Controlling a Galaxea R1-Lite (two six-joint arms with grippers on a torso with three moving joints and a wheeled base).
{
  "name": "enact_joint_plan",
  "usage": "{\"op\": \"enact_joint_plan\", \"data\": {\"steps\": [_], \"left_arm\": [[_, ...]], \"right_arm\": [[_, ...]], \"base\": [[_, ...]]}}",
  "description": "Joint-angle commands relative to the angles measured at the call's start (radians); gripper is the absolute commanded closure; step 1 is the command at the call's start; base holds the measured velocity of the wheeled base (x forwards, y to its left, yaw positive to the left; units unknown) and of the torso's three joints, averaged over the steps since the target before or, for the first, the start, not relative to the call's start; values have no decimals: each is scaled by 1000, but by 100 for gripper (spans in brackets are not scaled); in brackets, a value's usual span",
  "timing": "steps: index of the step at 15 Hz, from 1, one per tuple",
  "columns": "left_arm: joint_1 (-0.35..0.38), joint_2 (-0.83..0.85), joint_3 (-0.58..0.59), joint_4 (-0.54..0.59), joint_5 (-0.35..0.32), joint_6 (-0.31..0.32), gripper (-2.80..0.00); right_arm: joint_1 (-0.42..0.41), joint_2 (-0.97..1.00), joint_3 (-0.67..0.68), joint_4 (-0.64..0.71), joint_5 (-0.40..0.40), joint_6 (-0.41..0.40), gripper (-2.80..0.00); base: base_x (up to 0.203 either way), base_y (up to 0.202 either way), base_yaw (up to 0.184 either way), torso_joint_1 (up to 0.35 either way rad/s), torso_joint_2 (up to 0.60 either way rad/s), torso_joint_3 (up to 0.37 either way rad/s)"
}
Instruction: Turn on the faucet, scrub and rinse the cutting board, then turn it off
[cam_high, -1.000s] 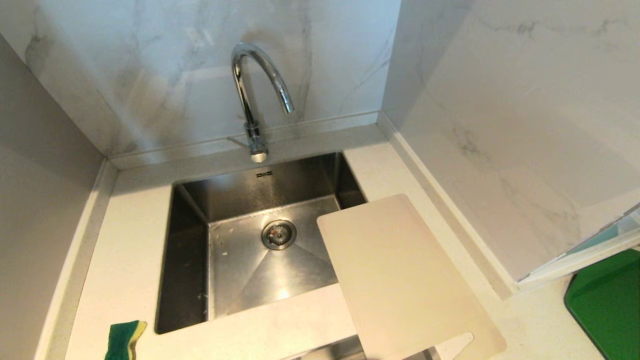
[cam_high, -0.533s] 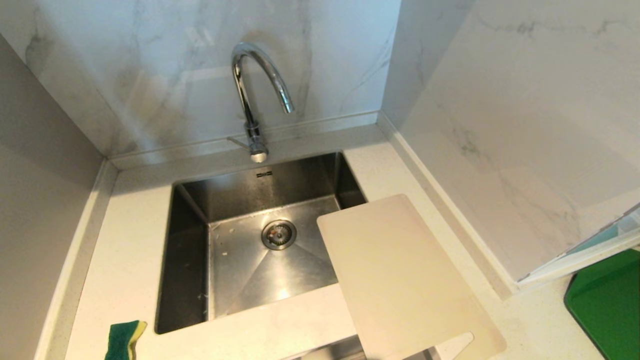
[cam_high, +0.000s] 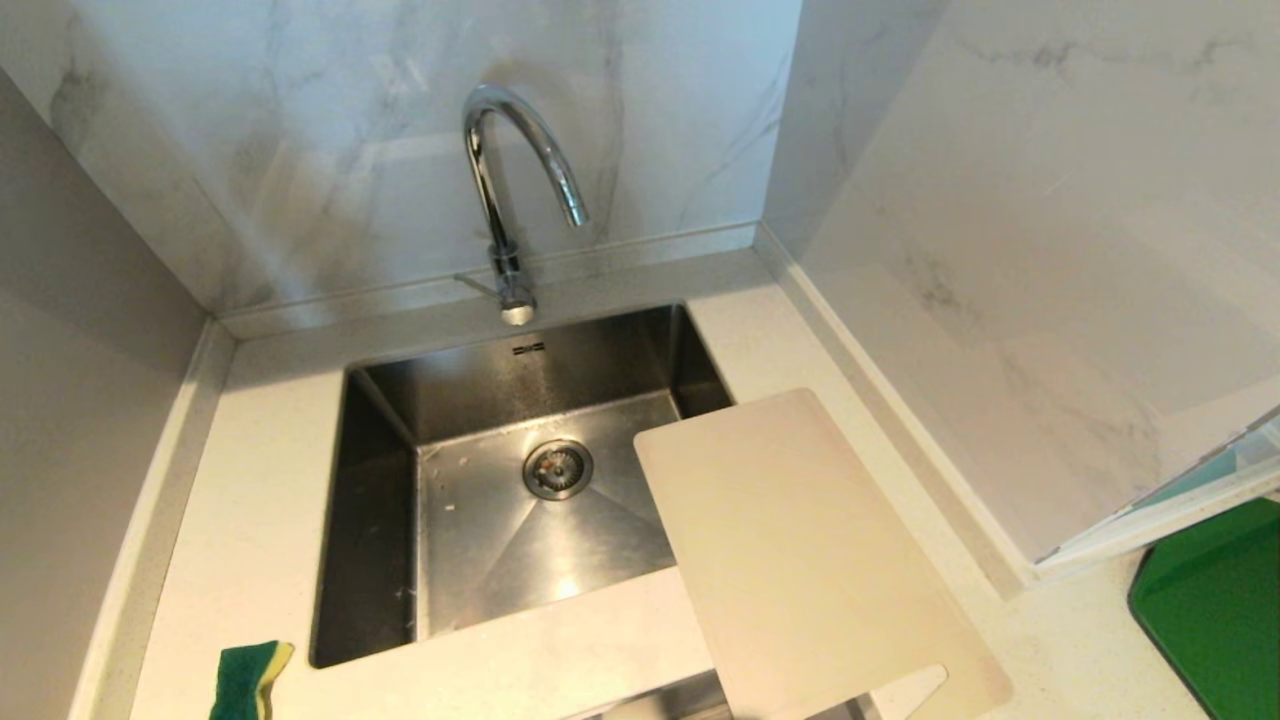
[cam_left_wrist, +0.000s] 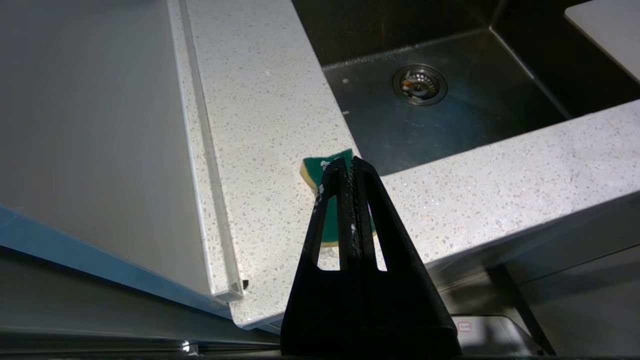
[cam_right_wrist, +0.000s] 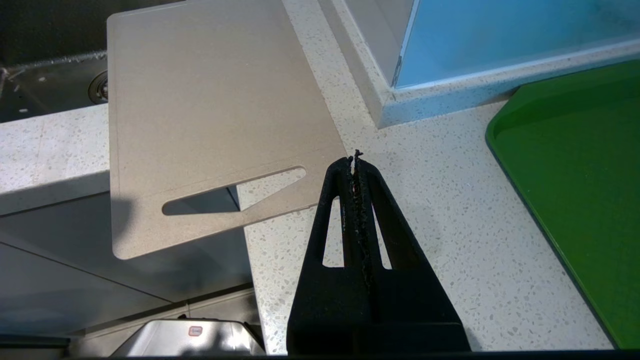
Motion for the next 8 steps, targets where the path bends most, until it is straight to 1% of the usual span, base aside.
{"op": "enact_joint_plan", "data": {"steps": [1, 8], "left_arm": [[0, 2, 2, 0, 0, 0, 0], [0, 2, 2, 0, 0, 0, 0]], "right_arm": [[0, 1, 0, 0, 1, 0, 0], [0, 1, 0, 0, 1, -1, 0]], "base": [[0, 0, 0, 0, 0, 0], [0, 0, 0, 0, 0, 0]]}}
